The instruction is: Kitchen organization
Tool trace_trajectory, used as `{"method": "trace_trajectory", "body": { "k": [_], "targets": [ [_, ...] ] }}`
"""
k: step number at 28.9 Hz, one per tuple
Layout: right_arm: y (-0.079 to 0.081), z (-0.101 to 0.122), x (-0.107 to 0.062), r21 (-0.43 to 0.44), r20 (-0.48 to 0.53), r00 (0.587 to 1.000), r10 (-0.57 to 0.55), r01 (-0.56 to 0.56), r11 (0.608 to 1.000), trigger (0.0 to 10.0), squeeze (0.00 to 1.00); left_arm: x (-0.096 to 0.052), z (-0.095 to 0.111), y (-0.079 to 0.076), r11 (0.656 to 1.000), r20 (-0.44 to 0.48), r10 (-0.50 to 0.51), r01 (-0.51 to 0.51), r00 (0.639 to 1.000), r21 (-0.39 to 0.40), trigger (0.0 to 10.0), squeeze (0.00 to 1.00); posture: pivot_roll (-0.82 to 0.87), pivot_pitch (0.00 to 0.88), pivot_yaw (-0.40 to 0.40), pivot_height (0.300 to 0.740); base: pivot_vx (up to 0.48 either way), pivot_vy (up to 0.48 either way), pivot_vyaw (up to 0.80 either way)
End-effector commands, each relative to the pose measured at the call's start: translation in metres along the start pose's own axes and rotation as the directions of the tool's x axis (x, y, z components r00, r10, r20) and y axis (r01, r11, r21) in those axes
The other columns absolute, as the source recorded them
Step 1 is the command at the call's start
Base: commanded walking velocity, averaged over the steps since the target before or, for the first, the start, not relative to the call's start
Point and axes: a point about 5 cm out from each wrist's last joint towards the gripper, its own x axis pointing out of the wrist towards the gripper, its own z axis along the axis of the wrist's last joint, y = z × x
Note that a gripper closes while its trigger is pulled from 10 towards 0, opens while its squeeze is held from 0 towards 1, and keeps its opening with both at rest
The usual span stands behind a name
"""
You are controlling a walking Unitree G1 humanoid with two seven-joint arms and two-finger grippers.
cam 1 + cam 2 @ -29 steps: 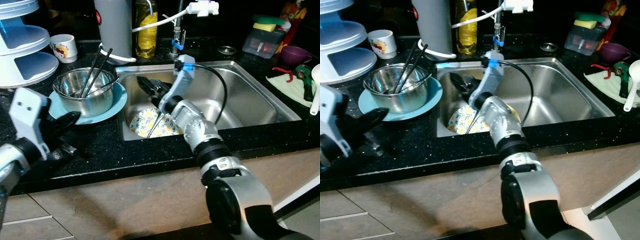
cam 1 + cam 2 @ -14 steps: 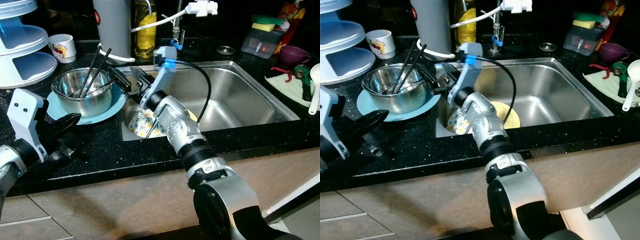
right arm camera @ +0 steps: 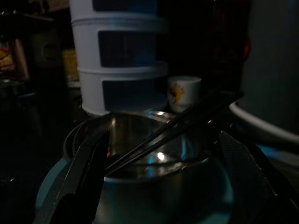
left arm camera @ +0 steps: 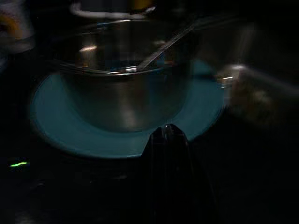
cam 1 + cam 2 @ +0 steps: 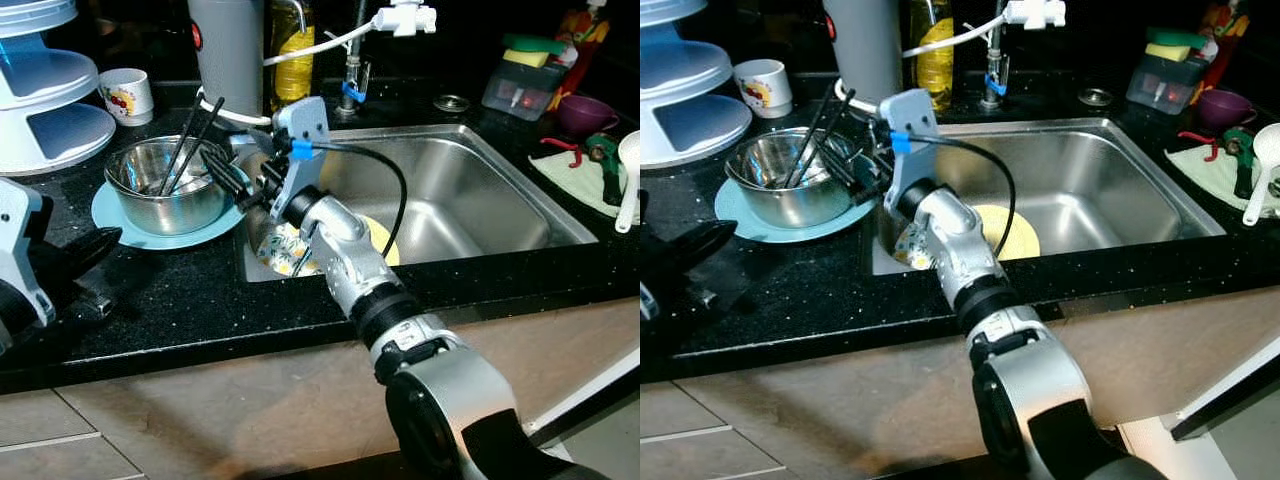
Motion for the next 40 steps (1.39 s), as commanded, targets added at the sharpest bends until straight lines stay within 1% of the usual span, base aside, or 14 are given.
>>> {"method": "trace_trajectory", "body": {
  "k": [1, 6, 10, 14, 17, 26, 31, 37, 40],
  "targets": [
    [0.009, -0.005, 0.002, -0.014, -0.020, 0.999, 0.035, -0.035, 0.999, 10.0, 0.00, 0.001, -0.005, -0.010, 0.998, -0.011, -0.060, 0.059, 0.998, -0.026, 10.0, 0.00, 0.10, 0.229, -0.053, 0.740, 0.000, 0.000, 0.00],
    [0.010, -0.007, 0.003, -0.018, -0.035, 0.999, 0.026, -0.026, 0.999, 10.0, 0.00, 0.001, -0.008, -0.009, 0.998, -0.015, -0.053, 0.052, 0.999, -0.026, 10.0, 0.00, 0.10, 0.236, -0.053, 0.740, 0.000, 0.000, 0.00],
    [0.010, -0.007, 0.005, -0.026, -0.042, 0.999, 0.015, -0.016, 1.000, 10.0, 0.00, -0.001, -0.008, -0.007, 0.998, -0.017, -0.054, 0.054, 0.998, -0.033, 10.0, 0.00, 0.10, 0.246, -0.057, 0.740, 0.000, 0.000, 0.00],
    [0.006, -0.001, 0.007, 0.013, -0.015, 1.000, -0.022, 0.022, 1.000, 10.0, 0.00, -0.004, -0.009, -0.008, 0.997, -0.023, -0.062, 0.061, 0.998, -0.045, 10.0, 0.00, 0.10, 0.248, -0.060, 0.740, 0.000, 0.000, 0.00],
    [0.007, 0.000, 0.009, 0.007, -0.019, 1.000, -0.022, 0.022, 1.000, 10.0, 0.00, -0.006, -0.010, -0.010, 0.996, -0.025, -0.069, 0.068, 0.997, -0.050, 10.0, 0.00, 0.10, 0.250, -0.062, 0.740, 0.000, 0.000, 0.00],
    [0.008, 0.001, 0.013, 0.050, -0.048, 0.998, -0.046, 0.049, 0.998, 10.0, 0.00, -0.001, -0.011, -0.017, 0.992, -0.025, -0.111, 0.109, 0.994, -0.064, 10.0, 0.00, 0.10, 0.260, -0.063, 0.740, 0.000, 0.000, 0.00],
    [0.007, 0.006, 0.018, 0.074, -0.052, 0.996, -0.069, 0.073, 0.995, 10.0, 0.00, 0.001, -0.009, -0.023, 0.986, -0.030, -0.151, 0.149, 0.988, -0.071, 10.0, 0.00, 0.13, 0.273, -0.051, 0.740, 0.000, 0.000, 0.00],
    [0.007, 0.009, 0.020, 0.110, -0.050, 0.995, -0.087, 0.092, 0.990, 10.0, 0.00, 0.001, -0.006, -0.024, 0.984, -0.036, -0.169, 0.166, 0.985, -0.069, 10.0, 0.00, 0.14, 0.279, -0.041, 0.740, 0.000, 0.000, 0.00],
    [0.006, 0.010, 0.021, 0.145, -0.045, 0.994, -0.105, 0.110, 0.983, 10.0, 0.00, 0.001, -0.004, -0.024, 0.982, -0.042, -0.177, 0.174, 0.983, -0.066, 10.0, 0.00, 0.16, 0.287, -0.032, 0.740, 0.000, 0.000, 0.00]
  ]
}}
